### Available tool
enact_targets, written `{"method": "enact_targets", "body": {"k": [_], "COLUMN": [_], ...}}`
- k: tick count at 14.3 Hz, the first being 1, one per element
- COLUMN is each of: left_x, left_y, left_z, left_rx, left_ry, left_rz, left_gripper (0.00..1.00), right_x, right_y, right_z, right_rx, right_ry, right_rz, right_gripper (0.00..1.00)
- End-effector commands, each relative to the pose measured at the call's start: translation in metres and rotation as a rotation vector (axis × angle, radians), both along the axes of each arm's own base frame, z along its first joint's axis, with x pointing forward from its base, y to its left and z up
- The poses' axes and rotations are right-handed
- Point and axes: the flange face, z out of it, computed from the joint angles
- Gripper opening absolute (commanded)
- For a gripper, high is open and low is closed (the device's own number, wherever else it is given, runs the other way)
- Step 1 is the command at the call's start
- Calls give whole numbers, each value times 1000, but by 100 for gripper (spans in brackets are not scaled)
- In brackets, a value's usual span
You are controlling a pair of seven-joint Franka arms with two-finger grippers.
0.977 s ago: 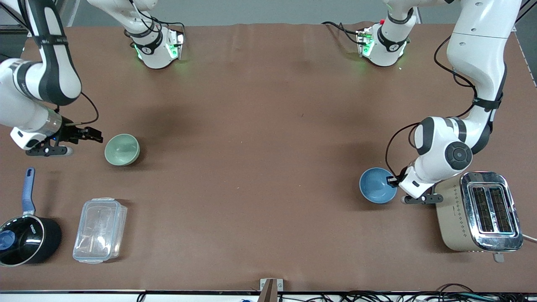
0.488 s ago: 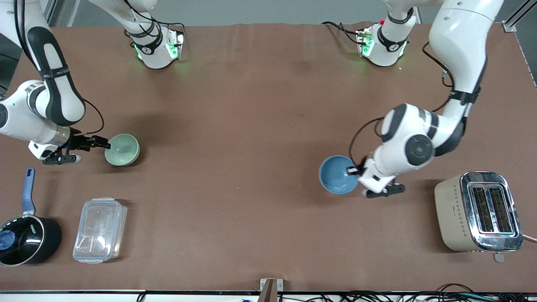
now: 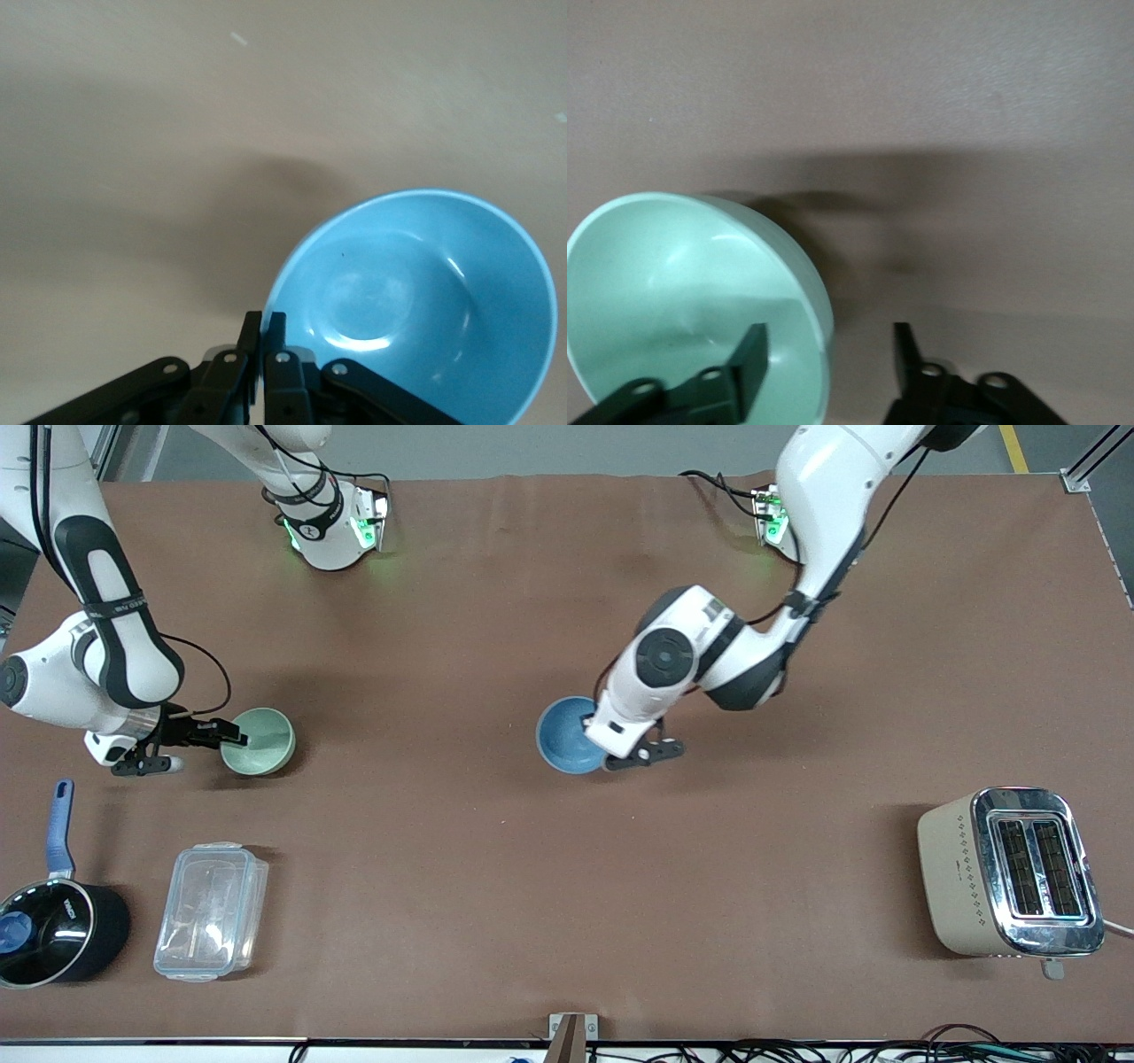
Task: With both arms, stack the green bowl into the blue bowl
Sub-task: 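Set the blue bowl down mid-table and open the left gripper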
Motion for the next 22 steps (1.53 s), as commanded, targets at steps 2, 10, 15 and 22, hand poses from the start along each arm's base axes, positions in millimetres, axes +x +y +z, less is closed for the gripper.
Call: {"method": "enact_targets", "body": {"k": [2,10,15,22], "left_x": [-4,-8,46,99], "left_y": [-28,-38,22,167], "left_z": [-37,-51,65,222], "left_rx": [-52,-79,44,226], "left_ry": [-35,-68,-187,-265], "left_rz": [30,59,78,-41], "left_gripper": [0,66,100,100], "right_x": [1,32,60,76], "right_y": [5,35,101,262], "right_z": [0,79,135,183], "right_rx": [25,50,31,-11], "right_ry": [-15,-51,15,55], "right_rz": [-15,-1,-69,-224], "right_gripper": [12,4,4,4]}}
